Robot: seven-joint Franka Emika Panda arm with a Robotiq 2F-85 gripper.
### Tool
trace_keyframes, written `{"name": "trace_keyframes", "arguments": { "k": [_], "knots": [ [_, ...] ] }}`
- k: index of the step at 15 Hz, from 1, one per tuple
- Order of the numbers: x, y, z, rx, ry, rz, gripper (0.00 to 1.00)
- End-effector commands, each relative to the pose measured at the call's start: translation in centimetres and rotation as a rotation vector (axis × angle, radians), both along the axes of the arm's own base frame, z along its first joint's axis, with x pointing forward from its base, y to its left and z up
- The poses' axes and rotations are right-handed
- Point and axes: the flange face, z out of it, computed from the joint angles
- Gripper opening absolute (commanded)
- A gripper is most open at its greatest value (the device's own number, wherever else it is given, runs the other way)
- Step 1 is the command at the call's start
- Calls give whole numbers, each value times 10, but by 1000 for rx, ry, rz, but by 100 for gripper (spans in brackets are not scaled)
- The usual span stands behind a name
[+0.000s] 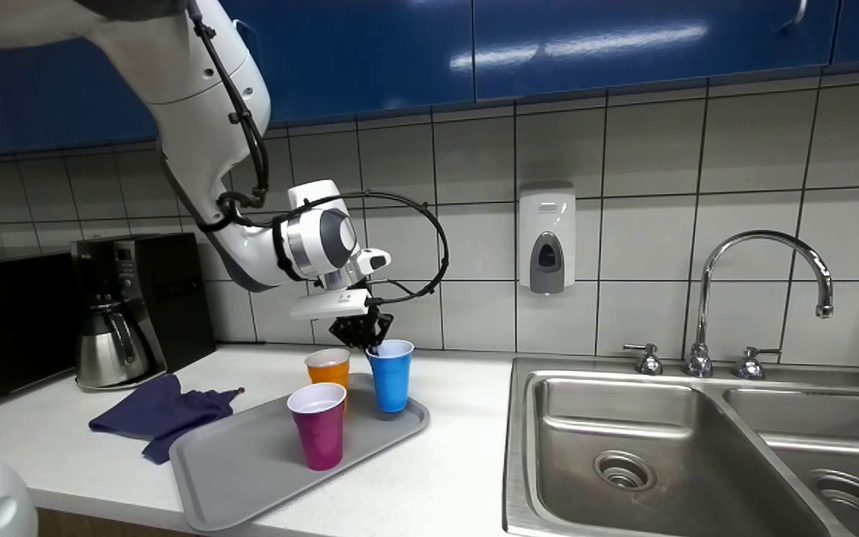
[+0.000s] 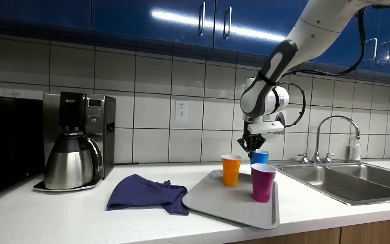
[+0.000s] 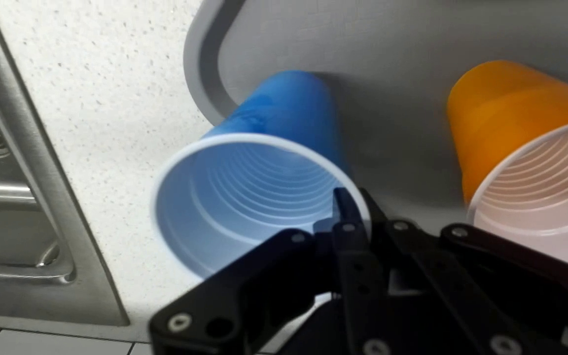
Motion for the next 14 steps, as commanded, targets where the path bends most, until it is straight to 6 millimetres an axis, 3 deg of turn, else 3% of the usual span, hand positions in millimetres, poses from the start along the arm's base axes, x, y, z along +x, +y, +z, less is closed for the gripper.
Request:
{"name": "trace_keyframes", "arguments": {
  "k": [1,14],
  "knots": [
    [-15,9,5,-7,-1,37,1],
    [-24,16,-4,-52,2,104,1]
  ]
}}
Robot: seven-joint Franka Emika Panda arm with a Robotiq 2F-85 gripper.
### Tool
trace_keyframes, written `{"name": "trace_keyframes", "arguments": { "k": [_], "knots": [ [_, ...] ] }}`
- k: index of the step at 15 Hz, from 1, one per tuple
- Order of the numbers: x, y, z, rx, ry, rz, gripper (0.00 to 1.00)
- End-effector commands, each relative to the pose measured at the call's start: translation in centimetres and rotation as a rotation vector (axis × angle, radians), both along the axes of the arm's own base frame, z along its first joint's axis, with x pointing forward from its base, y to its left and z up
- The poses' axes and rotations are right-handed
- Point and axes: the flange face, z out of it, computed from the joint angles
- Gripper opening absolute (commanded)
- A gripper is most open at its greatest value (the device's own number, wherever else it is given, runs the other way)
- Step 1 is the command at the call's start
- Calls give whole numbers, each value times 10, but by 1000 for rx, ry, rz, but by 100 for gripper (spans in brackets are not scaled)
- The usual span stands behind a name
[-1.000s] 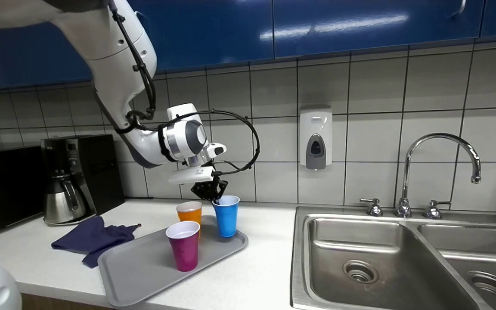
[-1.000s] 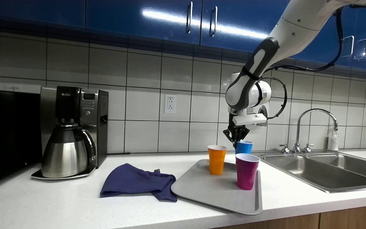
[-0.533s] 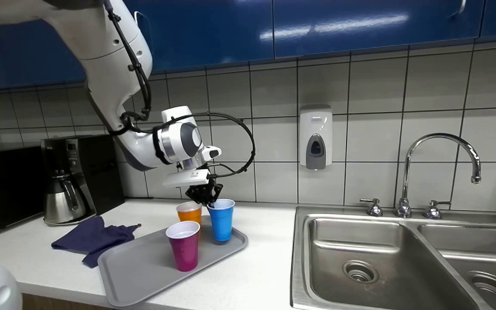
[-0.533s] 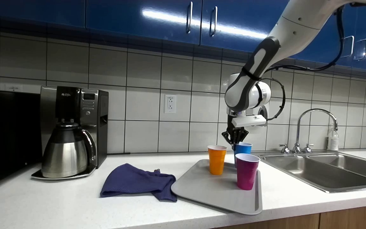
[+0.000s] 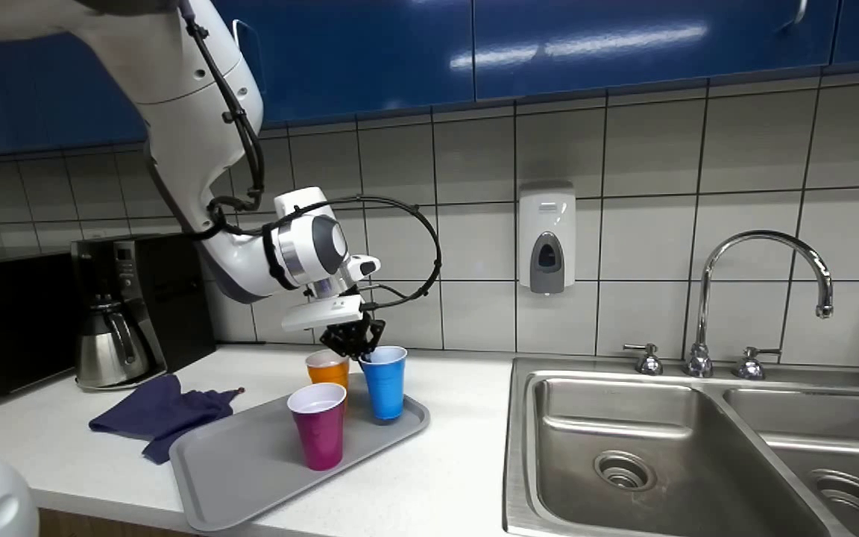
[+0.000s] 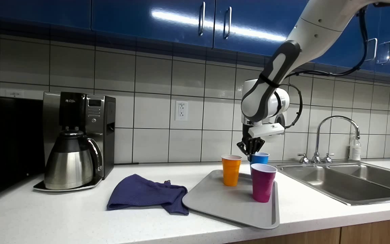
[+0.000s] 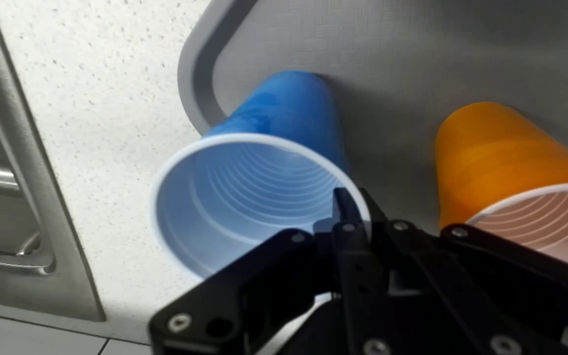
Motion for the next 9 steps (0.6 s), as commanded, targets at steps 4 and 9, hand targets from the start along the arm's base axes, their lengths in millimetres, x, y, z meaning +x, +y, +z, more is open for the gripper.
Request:
{"name": "trace_keyframes", "arguments": {
  "k": [4,9],
  "knots": [
    [-11,3,4,-9,-7,23,1],
    [-13,3,2,-6,-5,25,1]
  ]
}}
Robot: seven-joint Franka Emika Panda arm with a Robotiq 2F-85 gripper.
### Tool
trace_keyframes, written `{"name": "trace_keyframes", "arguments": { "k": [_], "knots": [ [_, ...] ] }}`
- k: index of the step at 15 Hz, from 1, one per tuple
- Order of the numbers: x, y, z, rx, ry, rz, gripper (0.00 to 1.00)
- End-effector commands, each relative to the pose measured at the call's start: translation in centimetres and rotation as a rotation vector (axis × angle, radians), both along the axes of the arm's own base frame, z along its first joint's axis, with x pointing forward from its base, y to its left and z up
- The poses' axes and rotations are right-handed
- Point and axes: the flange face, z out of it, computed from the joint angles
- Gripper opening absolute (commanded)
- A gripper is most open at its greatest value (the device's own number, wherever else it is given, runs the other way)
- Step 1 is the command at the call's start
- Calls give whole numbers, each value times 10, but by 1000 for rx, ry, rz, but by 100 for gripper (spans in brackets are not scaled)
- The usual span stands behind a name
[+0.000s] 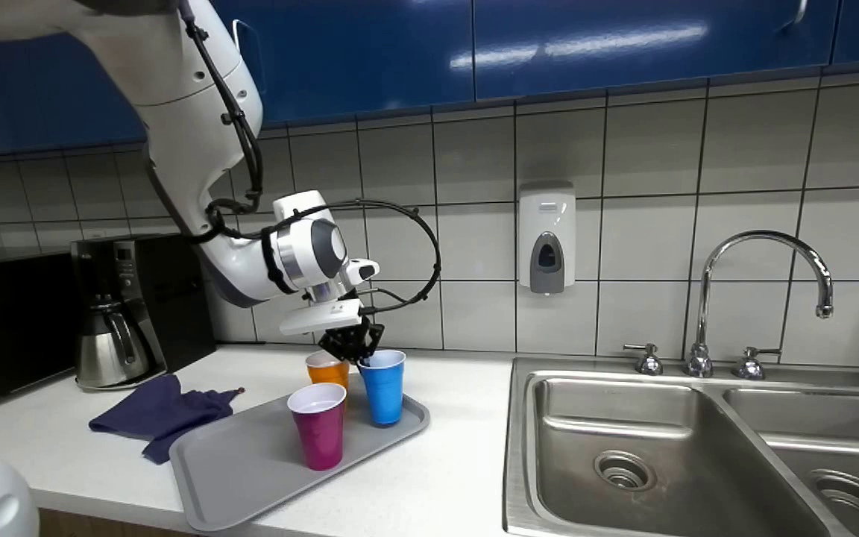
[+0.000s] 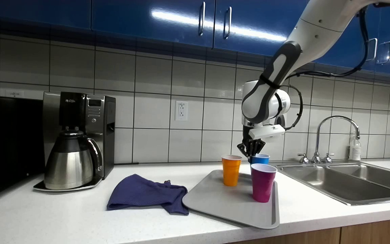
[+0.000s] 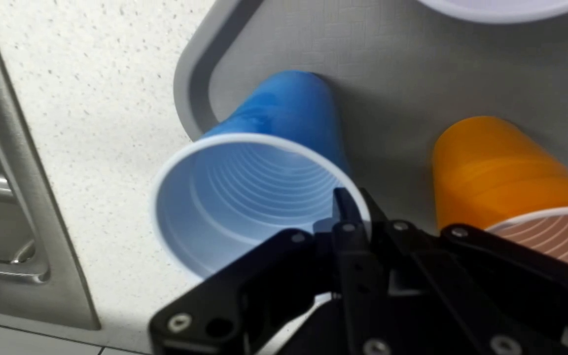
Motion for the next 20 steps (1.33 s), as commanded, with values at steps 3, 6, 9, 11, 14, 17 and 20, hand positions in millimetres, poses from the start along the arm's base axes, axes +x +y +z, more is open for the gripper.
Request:
{"name": "trace_keyframes", "arguments": {
  "k": [3,6,9,11,14,17,20],
  "knots": [
    [-9,2,8,-10,-10,22,29],
    [-9,2,8,-10,-10,22,45],
    [-8,3,8,-8,-11,21,66],
    [-7,3,9,-5,-11,20,81],
    [-7,4,10,-3,-13,19,100],
    [-6,4,11,-2,-15,21,100],
    [-4,6,14,0,-22,21,100]
  ]
}}
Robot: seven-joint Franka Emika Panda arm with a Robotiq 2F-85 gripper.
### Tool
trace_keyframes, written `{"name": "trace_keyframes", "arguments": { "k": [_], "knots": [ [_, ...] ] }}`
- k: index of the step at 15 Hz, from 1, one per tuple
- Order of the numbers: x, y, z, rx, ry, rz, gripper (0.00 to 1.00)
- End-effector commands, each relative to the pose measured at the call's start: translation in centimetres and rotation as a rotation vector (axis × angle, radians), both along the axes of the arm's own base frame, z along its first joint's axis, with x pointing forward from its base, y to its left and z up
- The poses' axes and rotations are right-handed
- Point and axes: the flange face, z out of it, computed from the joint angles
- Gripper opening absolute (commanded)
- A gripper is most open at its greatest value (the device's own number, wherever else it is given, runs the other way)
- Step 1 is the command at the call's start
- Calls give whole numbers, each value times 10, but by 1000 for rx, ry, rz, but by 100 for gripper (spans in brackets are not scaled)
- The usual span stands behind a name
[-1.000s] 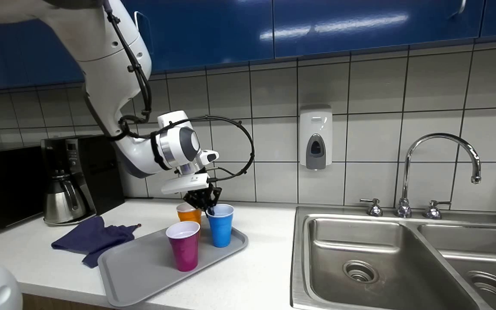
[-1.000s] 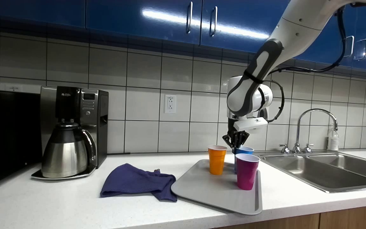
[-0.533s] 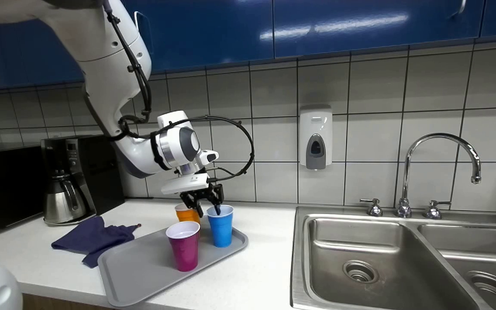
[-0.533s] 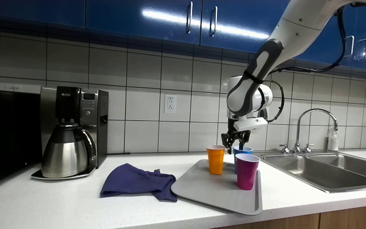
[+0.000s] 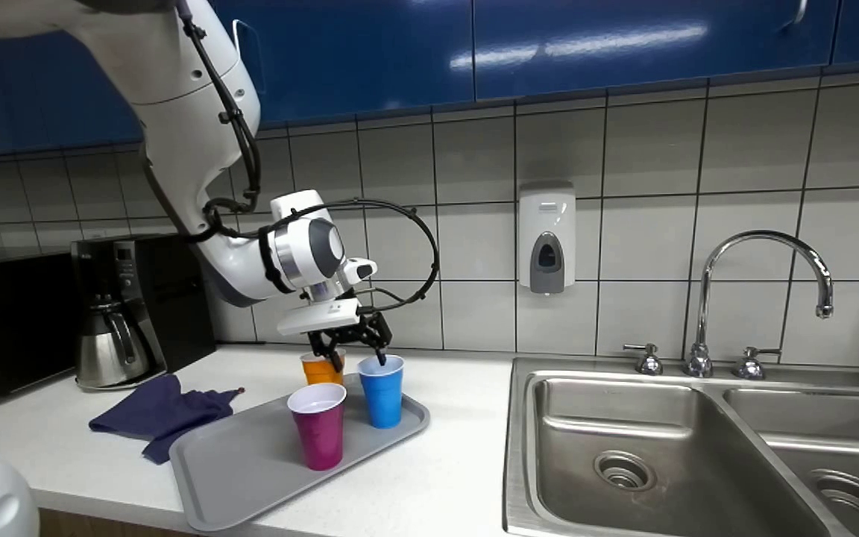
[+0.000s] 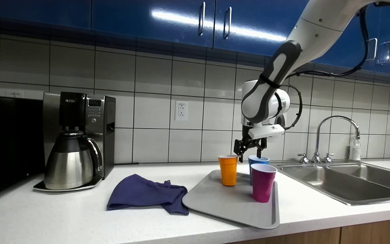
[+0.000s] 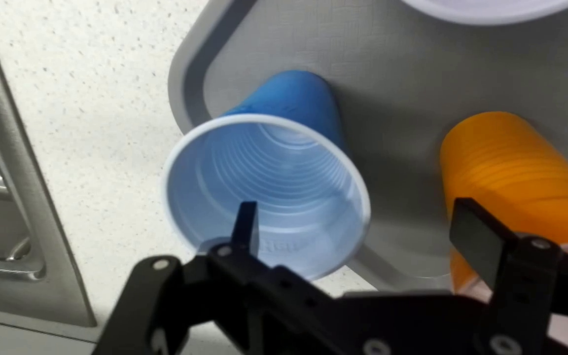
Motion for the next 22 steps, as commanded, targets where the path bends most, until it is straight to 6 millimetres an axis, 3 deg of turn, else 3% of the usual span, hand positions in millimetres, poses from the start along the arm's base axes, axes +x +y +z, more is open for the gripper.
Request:
{"name": "trace_keyframes", "arguments": {
  "k": [1,16,22],
  "knots": [
    [-2,3,14,-2,-22,15,100],
    [12,-13,46,5,-90,-22,100],
    [10,-18,69,4,-124,-38,100]
  ]
}}
